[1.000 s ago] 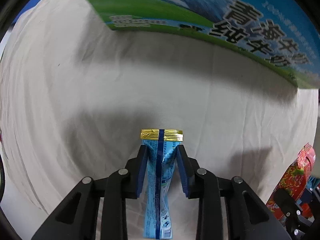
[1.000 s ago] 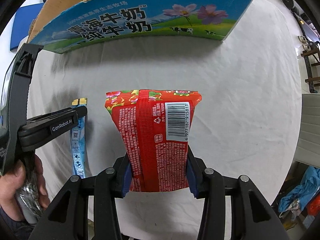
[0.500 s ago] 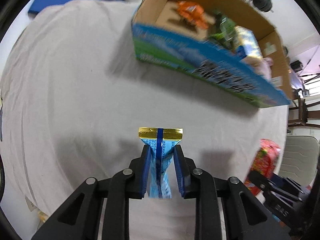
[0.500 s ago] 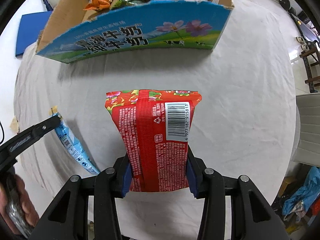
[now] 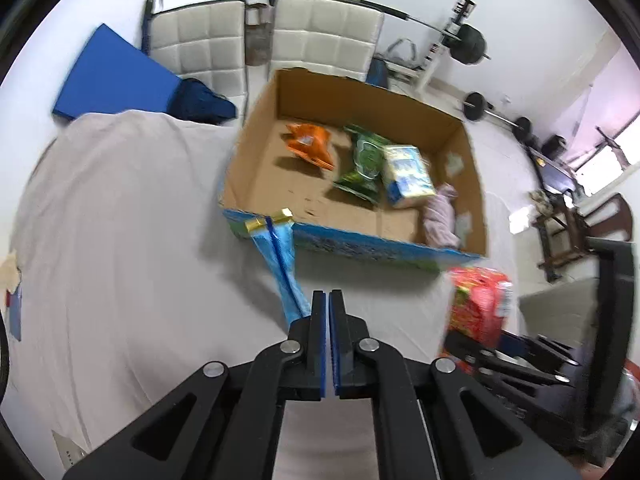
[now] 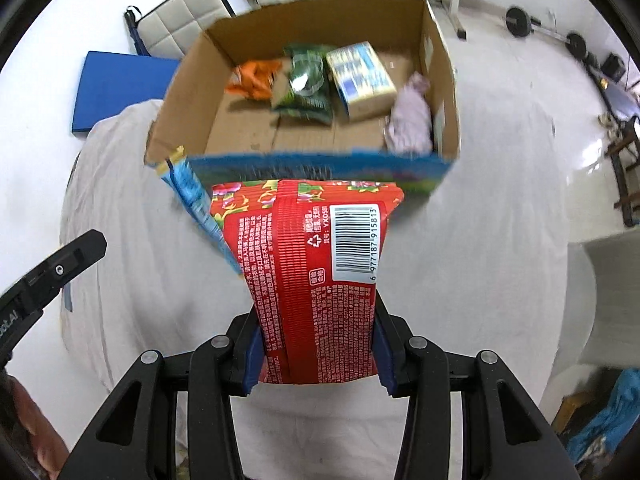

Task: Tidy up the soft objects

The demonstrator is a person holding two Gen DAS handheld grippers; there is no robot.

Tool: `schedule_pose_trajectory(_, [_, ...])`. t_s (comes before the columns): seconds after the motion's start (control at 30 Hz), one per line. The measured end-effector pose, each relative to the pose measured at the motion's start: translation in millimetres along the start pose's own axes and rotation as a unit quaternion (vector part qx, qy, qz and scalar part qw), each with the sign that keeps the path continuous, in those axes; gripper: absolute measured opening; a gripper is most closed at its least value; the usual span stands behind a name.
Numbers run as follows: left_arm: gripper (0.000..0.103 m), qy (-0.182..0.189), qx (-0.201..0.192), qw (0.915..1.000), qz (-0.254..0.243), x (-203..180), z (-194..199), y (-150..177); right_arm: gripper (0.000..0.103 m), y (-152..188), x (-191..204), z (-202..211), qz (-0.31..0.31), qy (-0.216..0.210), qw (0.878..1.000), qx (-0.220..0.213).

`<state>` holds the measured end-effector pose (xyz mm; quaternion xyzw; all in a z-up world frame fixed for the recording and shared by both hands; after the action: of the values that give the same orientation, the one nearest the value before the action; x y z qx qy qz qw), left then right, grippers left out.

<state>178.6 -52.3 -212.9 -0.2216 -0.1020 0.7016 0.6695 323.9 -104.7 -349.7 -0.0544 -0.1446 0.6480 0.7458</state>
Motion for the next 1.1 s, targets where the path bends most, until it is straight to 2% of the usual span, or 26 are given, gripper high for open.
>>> schedule_pose_trajectory(0.03, [0.005, -0.001, 0.017, 0.9999, -0.001, 4.1, -11.3, 2.6, 0.047, -1.4, 1.0, -1.0, -0.001, -0.001, 1.000, 0.001])
schedule_pose_trajectory(0.13, [0.019, 0.001, 0.067, 0.9963, 0.054, 31.7, -55.2, 15.0, 0.047, -5.4, -1.2, -9.9, -0.005, 0.004, 1.000, 0.008])
schedule_pose_trajectory(0.2, [0.020, 0.007, 0.096, 0.9907, 0.095, 49.6, -84.4, 26.2, 0.047, -3.4, -4.0, -19.2, -0.005, 0.011, 1.000, 0.015])
schedule_pose_trajectory(0.27, [0.020, 0.033, 0.107, 0.9839, 0.139, 61.6, -104.9, 33.4, 0.047, 0.7, -5.7, -30.8, -0.007, 0.017, 1.000, 0.024])
schedule_pose_trajectory(0.33, [0.020, 0.049, 0.105, 0.9811, 0.155, 65.0, -114.4, 36.3, 0.047, 5.0, -9.3, -41.0, -0.010, 0.024, 0.999, 0.032])
schedule_pose_trajectory(0.4, [0.022, 0.045, 0.098, 0.9812, 0.160, 66.9, -122.0, 36.3, 0.047, 6.9, -12.6, -52.3, -0.014, 0.027, 0.999, 0.040])
schedule_pose_trajectory(0.57, [0.031, 0.013, 0.085, 0.9886, 0.124, 60.8, -136.2, 29.1, 0.047, 9.2, -19.0, -71.1, -0.019, 0.038, 0.998, 0.053])
schedule_pose_trajectory(0.73, [0.031, -0.028, 0.078, 0.9929, 0.085, 55.6, -161.3, 18.2, 0.047, 8.0, -17.9, -80.6, -0.019, 0.047, 0.997, 0.054])
schedule_pose_trajectory(0.8, [0.025, -0.035, 0.060, 0.9946, 0.077, 55.0, -165.3, 15.0, 0.047, 7.8, -15.7, -81.4, -0.014, 0.051, 0.997, 0.049])
schedule_pose_trajectory(0.83, [0.013, -0.033, 0.057, 0.9952, 0.073, 53.8, -165.1, 14.6, 0.047, 7.6, -14.1, -81.2, -0.012, 0.051, 0.997, 0.048])
schedule_pose_trajectory(0.9, [0.013, -0.031, 0.049, 0.9964, 0.061, 50.2, -156.5, 14.0, 0.047, 7.0, -10.0, -77.2, -0.007, 0.048, 0.998, 0.044])
schedule_pose_trajectory(1.0, [0.012, -0.022, 0.017, 0.9989, 0.039, 40.6, -121.0, 12.0, 0.047, 3.7, -6.3, -63.2, -0.003, 0.041, 0.999, 0.031])
schedule_pose_trajectory(1.1, [0.012, 0.010, 0.005, 0.9992, 0.039, 28.2, -78.5, 4.9, 0.047, -5.1, -4.3, -42.2, -0.006, 0.023, 1.000, 0.017])
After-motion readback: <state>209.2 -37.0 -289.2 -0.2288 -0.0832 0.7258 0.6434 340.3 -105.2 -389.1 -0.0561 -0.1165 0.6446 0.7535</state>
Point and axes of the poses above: each gripper's, at about its wrist camera, not at the fingertips, and z roughly against the way its jaws point, x to its left, y to its underside, the point moved 5 cm from there along -z, roughly the way its jaws point, and after that the axes turned 7 degrees about -x, right-handed, at the moved point
